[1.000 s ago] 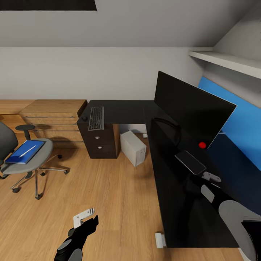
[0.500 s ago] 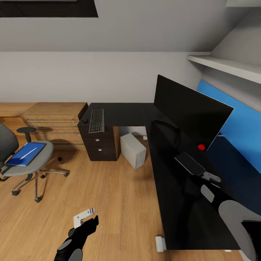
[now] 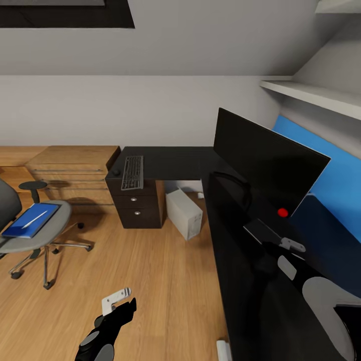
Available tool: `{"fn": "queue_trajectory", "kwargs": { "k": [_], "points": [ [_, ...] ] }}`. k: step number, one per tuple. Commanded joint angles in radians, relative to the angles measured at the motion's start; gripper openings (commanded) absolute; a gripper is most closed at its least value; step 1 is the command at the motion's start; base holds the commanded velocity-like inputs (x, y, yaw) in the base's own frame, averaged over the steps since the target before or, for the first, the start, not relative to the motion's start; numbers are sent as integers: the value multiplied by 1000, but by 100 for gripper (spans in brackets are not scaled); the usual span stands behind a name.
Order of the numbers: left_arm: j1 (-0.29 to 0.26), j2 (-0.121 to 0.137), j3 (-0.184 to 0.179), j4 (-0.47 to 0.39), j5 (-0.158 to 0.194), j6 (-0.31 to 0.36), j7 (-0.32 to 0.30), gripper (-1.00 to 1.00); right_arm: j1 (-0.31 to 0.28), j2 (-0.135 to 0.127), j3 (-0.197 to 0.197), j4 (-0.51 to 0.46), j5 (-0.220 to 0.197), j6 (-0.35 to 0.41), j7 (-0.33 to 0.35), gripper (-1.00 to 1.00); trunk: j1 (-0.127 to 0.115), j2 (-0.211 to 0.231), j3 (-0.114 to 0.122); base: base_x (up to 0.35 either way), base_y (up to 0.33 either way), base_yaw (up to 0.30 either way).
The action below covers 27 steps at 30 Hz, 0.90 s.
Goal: In the bedroom, organize the workspace by keeping the computer under the desk, ensuring the monitor is on the desk, placing the keyboard on the desk next to the monitor, placing the mouse on the desk next to the keyboard, moving the folder from the swivel chair onto the desk next to the mouse, stacking the notebook on top of the folder with the pen on top of the notebook, and positioning the swivel chair next to the desk.
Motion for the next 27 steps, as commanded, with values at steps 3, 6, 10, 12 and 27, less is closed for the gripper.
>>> {"fn": "queue_trajectory", "kwargs": {
  "k": [3,6,10,12,27],
  "points": [
    [-1,1,-2,-2,6,3,9,100,0,0,3,-1,-5,1,-3,100,0,-1,-1,74,0,0],
    [-1,1,-2,-2,6,2,9,100,0,0,2,-1,-5,1,-4,100,0,-1,-1,202,0,0],
    [-1,1,-2,-2,6,3,9,100,0,0,2,-1,-5,1,-5,100,0,-1,-1,174,0,0],
    [-1,1,-2,-2,6,3,8,100,0,0,1,-1,-5,1,-5,100,0,-1,-1,69,0,0],
    [-1,-1,-7,-2,6,1,7,100,0,0,1,-1,-5,1,-5,100,0,-1,-1,103,0,0]
  ]
}}
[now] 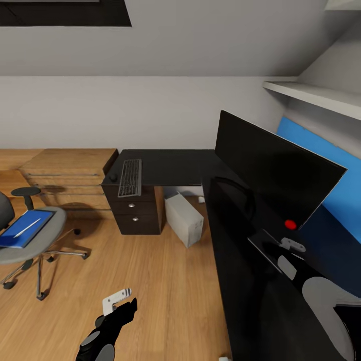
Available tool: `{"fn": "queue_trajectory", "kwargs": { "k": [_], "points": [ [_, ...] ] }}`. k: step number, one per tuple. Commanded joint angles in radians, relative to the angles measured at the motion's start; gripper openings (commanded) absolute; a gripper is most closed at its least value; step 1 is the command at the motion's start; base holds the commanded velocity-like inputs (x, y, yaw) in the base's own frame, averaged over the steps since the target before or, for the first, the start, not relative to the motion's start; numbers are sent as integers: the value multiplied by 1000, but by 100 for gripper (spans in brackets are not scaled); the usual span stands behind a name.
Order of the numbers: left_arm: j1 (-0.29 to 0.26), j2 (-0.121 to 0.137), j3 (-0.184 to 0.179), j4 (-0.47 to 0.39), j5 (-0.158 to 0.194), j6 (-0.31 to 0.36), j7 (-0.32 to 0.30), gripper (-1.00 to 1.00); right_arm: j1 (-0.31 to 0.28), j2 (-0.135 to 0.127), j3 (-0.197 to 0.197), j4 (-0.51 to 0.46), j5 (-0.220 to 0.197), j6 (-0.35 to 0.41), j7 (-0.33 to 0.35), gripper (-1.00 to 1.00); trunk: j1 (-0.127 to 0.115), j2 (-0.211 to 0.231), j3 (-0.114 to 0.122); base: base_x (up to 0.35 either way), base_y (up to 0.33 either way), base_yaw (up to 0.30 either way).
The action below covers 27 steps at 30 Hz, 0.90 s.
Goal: In the bedroom, organize the workspace by keeping the computer under the desk, ensuring the monitor is on the desk, placing the keyboard on the desk next to the monitor, placing the mouse on the desk next to the keyboard, moving the folder from the swivel chair onto the desk next to the mouse, stacking the notebook on top of the folder with the pen on top of the notebook, and positioning the swivel chair next to the desk.
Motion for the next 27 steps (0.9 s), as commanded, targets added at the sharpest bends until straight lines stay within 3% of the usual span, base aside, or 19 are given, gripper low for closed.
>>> {"fn": "queue_trajectory", "kwargs": {
  "k": [1,27],
  "points": [
    [-1,1,-2,-2,6,2,8,100,0,0,2,-1,-5,1,-3,100,0,-1,-1,64,0,0],
    [-1,0,-2,-2,6,3,7,100,0,-2,1,-1,-5,1,-3,100,0,-1,-24,6,0,0]
  ]
}}
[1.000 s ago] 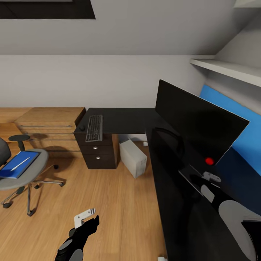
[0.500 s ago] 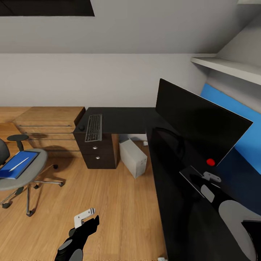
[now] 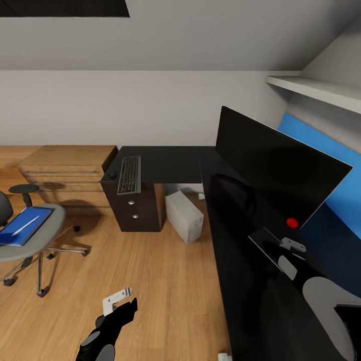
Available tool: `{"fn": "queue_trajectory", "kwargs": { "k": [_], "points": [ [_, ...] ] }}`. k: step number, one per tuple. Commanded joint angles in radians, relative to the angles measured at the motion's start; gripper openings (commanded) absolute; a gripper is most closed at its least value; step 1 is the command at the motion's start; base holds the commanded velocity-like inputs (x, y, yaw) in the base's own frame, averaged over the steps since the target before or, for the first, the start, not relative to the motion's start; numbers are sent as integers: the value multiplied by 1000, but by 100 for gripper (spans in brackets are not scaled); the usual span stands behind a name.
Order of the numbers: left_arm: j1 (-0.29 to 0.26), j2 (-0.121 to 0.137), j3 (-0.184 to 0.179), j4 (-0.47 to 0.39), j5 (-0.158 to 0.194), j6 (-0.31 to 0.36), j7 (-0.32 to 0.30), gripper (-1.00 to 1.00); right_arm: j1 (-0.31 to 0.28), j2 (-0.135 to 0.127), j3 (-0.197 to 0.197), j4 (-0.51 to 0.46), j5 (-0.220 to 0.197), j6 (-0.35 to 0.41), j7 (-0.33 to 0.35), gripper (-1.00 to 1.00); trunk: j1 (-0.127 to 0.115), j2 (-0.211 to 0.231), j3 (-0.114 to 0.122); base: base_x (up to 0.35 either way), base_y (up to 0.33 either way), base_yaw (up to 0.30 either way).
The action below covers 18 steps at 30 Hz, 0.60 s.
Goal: In the bedroom, organize the workspace by keeping the computer under the desk, ensuring the monitor is on the desk, placing the keyboard on the desk next to the monitor, placing the mouse on the desk next to the keyboard, moving the folder from the swivel chair onto the desk next to the mouse, stacking the notebook on top of the folder with the pen on top of the notebook, and positioning the swivel chair next to the desk.
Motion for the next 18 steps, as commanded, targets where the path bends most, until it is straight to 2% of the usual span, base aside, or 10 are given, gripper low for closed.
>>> {"fn": "queue_trajectory", "kwargs": {
  "k": [1,9,18],
  "points": [
    [-1,1,-3,-2,5,2,9,100,0,0,2,0,-5,-3,-2,100,0,-1,-1,0,0,0],
    [-1,0,-4,-2,5,2,10,100,0,2,5,8,-5,-86,-7,100,0,-1,-1,0,0,0],
    [-1,0,-9,-2,5,2,11,100,0,3,4,11,-5,-107,-8,100,0,-1,-1,0,-46,0]
  ]
}}
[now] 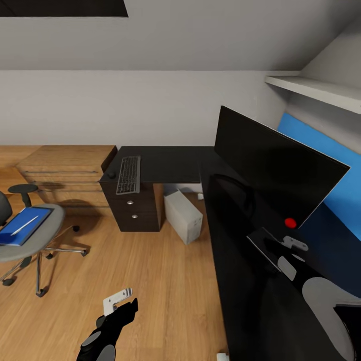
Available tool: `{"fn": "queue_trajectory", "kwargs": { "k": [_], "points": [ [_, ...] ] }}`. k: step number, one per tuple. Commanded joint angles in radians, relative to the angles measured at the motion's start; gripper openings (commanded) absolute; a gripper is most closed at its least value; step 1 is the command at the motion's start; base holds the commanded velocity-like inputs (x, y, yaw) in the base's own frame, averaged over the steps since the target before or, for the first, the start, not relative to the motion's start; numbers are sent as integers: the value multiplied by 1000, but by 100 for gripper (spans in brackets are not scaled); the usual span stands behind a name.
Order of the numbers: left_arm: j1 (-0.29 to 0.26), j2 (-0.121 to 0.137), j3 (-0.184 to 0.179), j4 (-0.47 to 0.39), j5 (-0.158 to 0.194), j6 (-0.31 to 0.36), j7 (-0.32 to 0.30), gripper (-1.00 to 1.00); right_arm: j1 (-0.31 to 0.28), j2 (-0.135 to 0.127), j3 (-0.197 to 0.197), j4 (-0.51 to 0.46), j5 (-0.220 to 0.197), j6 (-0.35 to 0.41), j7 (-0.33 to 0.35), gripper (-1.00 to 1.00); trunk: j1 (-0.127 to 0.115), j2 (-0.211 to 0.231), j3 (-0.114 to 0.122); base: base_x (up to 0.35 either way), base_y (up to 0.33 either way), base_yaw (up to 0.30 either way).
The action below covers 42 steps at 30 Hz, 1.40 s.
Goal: In the bedroom, organize the workspace by keeping the computer under the desk, ensuring the monitor is on the desk, placing the keyboard on the desk next to the monitor, placing the mouse on the desk next to the keyboard, moving the folder from the swivel chair onto the desk next to the mouse, stacking the notebook on top of the folder with the pen on top of the notebook, and positioning the swivel chair next to the desk.
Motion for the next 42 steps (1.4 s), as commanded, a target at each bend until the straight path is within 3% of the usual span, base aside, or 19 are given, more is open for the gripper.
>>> {"fn": "queue_trajectory", "kwargs": {
  "k": [1,7,17,26,42],
  "points": [
    [-1,1,-3,-2,6,2,8,100,-1,0,3,0,-6,-3,-2,100,0,-1,-1,0,-45,0],
    [-1,2,-3,-2,6,2,7,100,-1,1,4,-5,-11,-4,-1,100,0,-1,-1,0,-16,0],
    [-1,3,-3,-2,4,3,9,100,-1,26,3,-9,-14,-3,-1,100,0,-1,-1,0,-29,18],
    [-1,3,-3,-2,4,3,9,100,-1,27,2,-10,-14,-4,-1,100,0,-1,-1,0,-243,165],
    [-1,3,-2,-2,4,2,9,100,-1,26,1,-10,-14,-3,-1,100,0,-1,-1,0,-21,10]
  ]
}}
